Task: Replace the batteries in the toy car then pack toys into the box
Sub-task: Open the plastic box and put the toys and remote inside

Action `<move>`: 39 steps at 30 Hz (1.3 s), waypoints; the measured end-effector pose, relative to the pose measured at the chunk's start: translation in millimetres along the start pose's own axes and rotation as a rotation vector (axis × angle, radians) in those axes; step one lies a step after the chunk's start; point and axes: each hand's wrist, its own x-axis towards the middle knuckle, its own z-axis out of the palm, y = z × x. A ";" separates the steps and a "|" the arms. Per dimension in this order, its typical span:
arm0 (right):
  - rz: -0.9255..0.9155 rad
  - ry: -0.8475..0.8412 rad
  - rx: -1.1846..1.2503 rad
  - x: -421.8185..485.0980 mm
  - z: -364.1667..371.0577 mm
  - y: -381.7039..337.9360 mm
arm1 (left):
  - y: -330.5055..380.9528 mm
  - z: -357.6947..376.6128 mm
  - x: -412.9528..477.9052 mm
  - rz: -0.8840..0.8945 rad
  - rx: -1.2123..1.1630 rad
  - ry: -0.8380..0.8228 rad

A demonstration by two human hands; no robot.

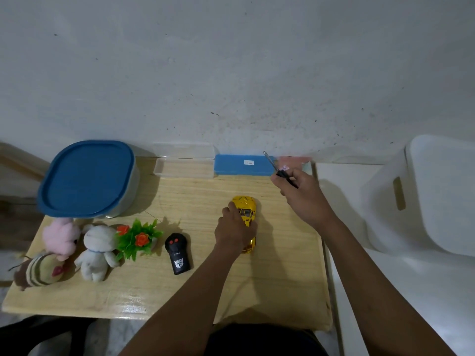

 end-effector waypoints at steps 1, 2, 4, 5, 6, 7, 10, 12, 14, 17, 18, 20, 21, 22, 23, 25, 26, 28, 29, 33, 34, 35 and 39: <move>-0.006 0.000 -0.003 -0.5 1.3 -1.2 | -0.2 -0.2 -0.3 -0.001 0.005 0.004; -0.009 0.003 -0.004 -0.3 2.7 -1.6 | -1.0 -0.7 -0.9 -0.002 0.014 0.007; -0.007 -0.006 -0.005 1.9 6.8 -0.4 | -4.5 -5.1 -1.3 -0.005 -0.008 0.020; -0.004 -0.017 -0.001 3.9 9.6 0.4 | -8.2 -9.9 0.9 -0.019 -0.077 0.037; 0.003 -0.033 0.001 6.6 13.3 1.2 | -14.2 -17.0 4.8 -0.045 -0.188 0.056; 0.013 -0.054 -0.008 10.2 17.9 2.1 | -21.8 -26.7 9.8 -0.076 -0.315 0.089; 0.047 -0.130 -0.050 23.2 37.2 1.6 | -55.3 -65.5 33.3 -0.143 -0.529 0.250; 0.061 -0.169 -0.078 34.5 54.4 0.9 | -79.8 -92.3 53.6 -0.173 -0.517 0.304; 0.063 -0.202 -0.168 48.2 73.0 1.4 | -101.7 -114.7 77.4 -0.239 -0.508 0.307; 0.030 -0.273 -0.358 68.9 101.6 3.4 | -124.9 -134.0 111.6 -0.307 -0.566 0.267; 0.013 -0.290 -0.416 76.6 111.3 3.7 | -128.5 -137.9 119.6 -0.304 -0.594 0.266; -0.027 -0.306 -0.545 93.6 132.1 3.4 | -133.5 -142.1 132.8 -0.301 -0.608 0.254; -0.046 -0.307 -0.602 102.7 142.7 2.8 | -136.1 -141.8 138.7 -0.298 -0.596 0.247; -0.062 -0.306 -0.648 111.9 153.3 1.7 | -138.7 -140.4 144.3 -0.294 -0.592 0.246; -0.079 -0.301 -0.686 120.7 163.5 0.6 | -141.0 -138.3 149.3 -0.290 -0.610 0.247; -0.109 -0.288 -0.758 136.7 182.8 -1.0 | -146.5 -133.7 157.4 -0.286 -0.678 0.258; -0.125 -0.283 -0.797 143.7 191.7 -0.8 | -149.7 -131.9 159.8 -0.290 -0.709 0.265; -0.152 -0.272 -0.875 154.6 207.6 0.6 | -155.2 -130.9 162.4 -0.308 -0.768 0.278; -0.167 -0.261 -0.910 158.4 214.6 1.5 | -156.6 -131.0 162.6 -0.315 -0.808 0.275; -0.253 -0.165 -1.018 167.0 237.1 6.8 | -160.2 -129.5 165.8 -0.314 -0.907 0.231; -0.284 -0.138 -1.046 168.2 241.6 9.3 | -161.7 -128.5 167.1 -0.316 -0.923 0.224; -0.319 -0.112 -1.069 168.1 244.1 11.7 | -162.0 -127.7 167.5 -0.318 -0.936 0.215; -0.527 0.071 -1.065 161.9 244.0 11.1 | -164.1 -127.6 168.1 -0.315 -0.953 0.187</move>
